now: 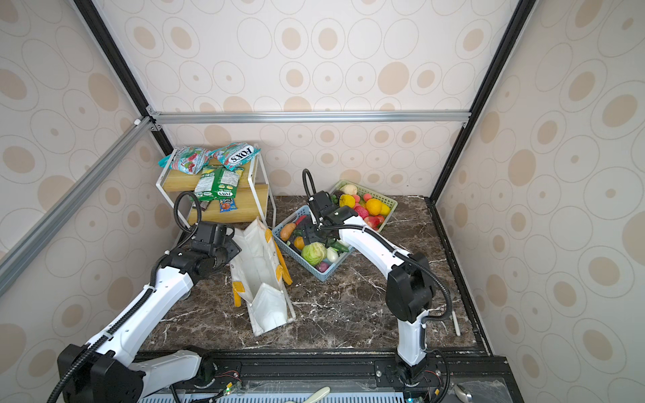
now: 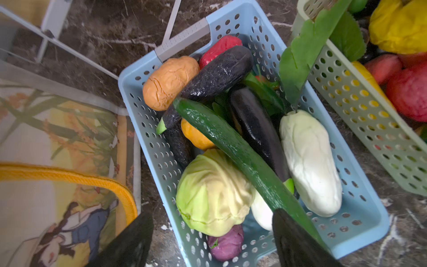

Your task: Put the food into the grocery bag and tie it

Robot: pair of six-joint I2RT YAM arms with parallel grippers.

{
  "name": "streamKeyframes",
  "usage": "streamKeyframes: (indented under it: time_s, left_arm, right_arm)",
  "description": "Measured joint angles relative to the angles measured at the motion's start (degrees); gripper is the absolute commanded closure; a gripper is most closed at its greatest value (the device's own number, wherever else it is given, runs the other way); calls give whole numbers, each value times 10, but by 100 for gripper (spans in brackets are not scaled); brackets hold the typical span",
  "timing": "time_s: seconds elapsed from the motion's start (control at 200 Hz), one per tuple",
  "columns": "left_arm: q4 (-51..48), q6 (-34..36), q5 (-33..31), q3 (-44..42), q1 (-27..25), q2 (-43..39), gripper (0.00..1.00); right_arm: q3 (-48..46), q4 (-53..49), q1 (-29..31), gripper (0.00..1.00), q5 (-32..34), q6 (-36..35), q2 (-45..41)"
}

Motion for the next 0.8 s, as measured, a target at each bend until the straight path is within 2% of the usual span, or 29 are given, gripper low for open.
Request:
streamKeyframes:
  time_s: [0.14, 0.32, 0.515, 0.8]
  left_arm:
    - [-15, 66, -10, 20, 0, 15, 33]
    - [-30, 117, -14, 26, 1, 20, 33]
    - [-46, 143, -15, 26, 1, 20, 35]
    - [-59, 164, -26, 26, 1, 21, 36]
  right_arm:
    - [44, -49, 0, 25, 17, -37, 46]
    - [51, -85, 0, 34, 46, -66, 63]
    - [51, -100, -5, 44, 68, -81, 63]
    - [40, -103, -35, 46, 68, -98, 63]
